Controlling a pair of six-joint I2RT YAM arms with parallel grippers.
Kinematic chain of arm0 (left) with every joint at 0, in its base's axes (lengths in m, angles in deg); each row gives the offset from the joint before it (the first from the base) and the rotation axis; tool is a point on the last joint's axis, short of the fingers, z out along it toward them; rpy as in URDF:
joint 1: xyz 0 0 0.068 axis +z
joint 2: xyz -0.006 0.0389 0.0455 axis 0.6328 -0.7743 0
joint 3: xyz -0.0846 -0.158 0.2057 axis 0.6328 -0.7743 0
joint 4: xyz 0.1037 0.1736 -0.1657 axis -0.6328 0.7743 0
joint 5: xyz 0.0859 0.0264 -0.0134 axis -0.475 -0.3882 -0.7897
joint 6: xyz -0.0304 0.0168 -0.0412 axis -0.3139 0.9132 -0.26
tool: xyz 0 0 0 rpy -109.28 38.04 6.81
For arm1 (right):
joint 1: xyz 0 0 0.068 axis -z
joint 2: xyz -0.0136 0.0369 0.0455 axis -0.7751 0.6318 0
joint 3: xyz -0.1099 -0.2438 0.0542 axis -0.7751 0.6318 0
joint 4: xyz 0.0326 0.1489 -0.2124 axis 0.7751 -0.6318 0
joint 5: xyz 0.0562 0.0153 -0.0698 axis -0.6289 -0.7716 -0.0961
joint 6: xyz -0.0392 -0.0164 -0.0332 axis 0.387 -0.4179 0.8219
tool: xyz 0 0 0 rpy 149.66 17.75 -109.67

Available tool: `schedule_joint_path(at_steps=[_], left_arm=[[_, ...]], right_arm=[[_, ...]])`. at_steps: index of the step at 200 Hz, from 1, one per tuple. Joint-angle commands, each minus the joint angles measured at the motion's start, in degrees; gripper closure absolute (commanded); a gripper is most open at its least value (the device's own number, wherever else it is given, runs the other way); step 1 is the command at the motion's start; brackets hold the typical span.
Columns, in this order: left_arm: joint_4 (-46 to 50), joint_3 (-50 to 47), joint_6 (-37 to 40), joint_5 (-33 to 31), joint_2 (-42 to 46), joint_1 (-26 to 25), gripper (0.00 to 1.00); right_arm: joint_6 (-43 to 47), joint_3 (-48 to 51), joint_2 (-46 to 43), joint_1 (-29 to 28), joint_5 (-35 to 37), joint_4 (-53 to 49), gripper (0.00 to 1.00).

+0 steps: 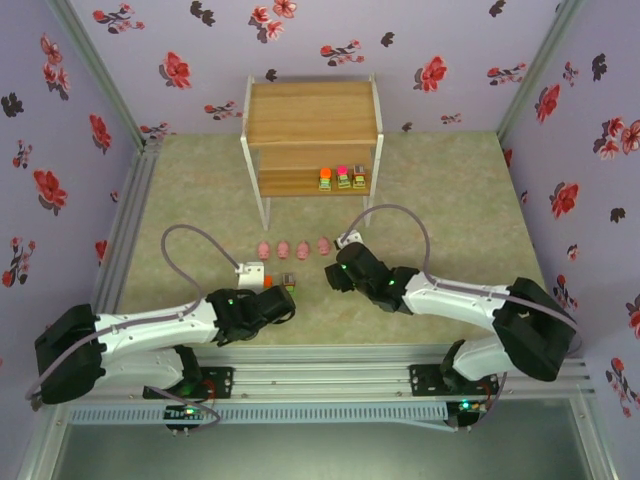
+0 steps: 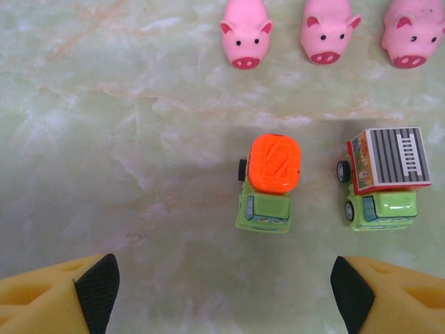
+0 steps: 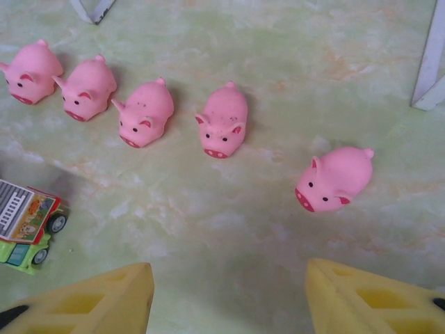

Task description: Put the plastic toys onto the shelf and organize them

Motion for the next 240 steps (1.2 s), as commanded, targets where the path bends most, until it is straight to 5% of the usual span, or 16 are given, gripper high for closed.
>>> schedule_joint_path(at_steps=[1,82,240], left_arm=[[-1.47,-1.03,-1.31,0.88,-1.14,0.62,0.19],[-10.47,-4.89,0.77,1.45,-4.99,2.25,0.33],[-28.43,-11.99,3.11,-2.77,-12.18,2.27,0.40]], right_arm=[[-1.11,0.01,-2.34,0.65,1.32,-0.39,0.55],[-1.33,1.10,-4.43,1.11,2.12,-0.35,0.55],[-0.98,0.87,-3.57,1.29,1.62,-0.11,0.55]])
